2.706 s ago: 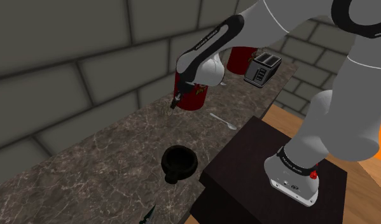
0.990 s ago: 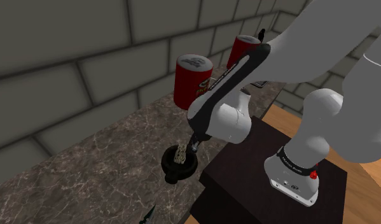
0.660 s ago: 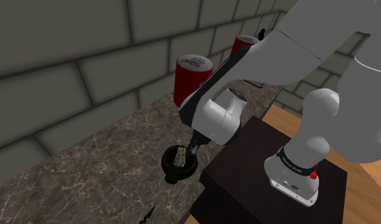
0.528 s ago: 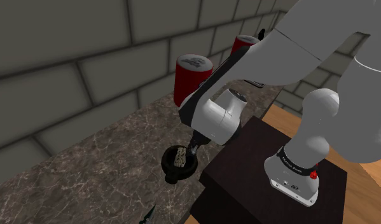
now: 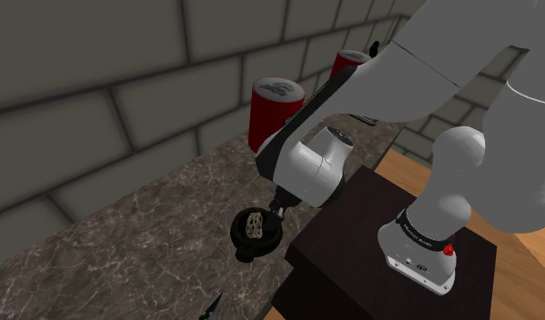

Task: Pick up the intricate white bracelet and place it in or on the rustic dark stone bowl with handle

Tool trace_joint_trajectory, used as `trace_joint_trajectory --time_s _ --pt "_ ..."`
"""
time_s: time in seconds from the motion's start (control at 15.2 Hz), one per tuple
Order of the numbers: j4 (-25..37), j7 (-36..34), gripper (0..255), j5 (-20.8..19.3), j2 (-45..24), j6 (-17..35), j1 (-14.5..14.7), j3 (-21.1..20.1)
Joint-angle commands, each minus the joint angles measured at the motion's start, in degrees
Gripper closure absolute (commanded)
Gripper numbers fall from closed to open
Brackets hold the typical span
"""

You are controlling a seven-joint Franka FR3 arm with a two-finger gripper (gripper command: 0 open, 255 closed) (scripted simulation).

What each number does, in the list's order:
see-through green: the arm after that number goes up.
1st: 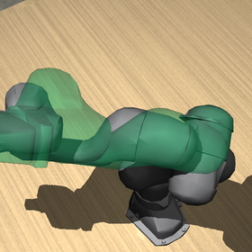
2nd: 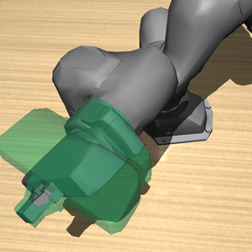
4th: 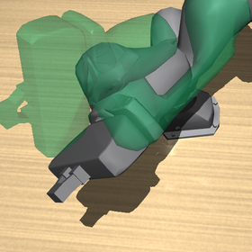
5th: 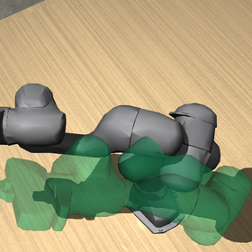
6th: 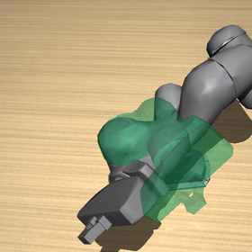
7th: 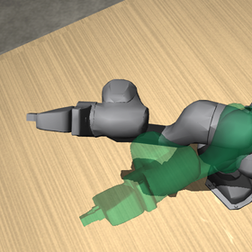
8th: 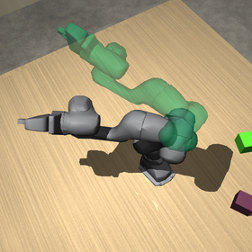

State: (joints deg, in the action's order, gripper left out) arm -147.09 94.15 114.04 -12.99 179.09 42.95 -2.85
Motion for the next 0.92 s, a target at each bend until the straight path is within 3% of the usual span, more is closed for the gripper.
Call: trace_joint_trajectory --time_s 0.0,0.07,0.2,0.33,0.86 --pt "0.0 0.0 0 0.0 0.0 0.0 0.0 0.0" --pt "0.0 0.0 0 0.0 0.0 0.0 0.0 0.0" --pt "-6.1 -16.2 0 -15.3 6.4 0.8 -4.5 -5.6" --pt "-12.5 -34.7 0 -33.5 13.1 -0.2 -5.2 -6.2" --pt "-12.5 -34.7 0 -33.5 13.1 -0.2 -4.5 -5.5"
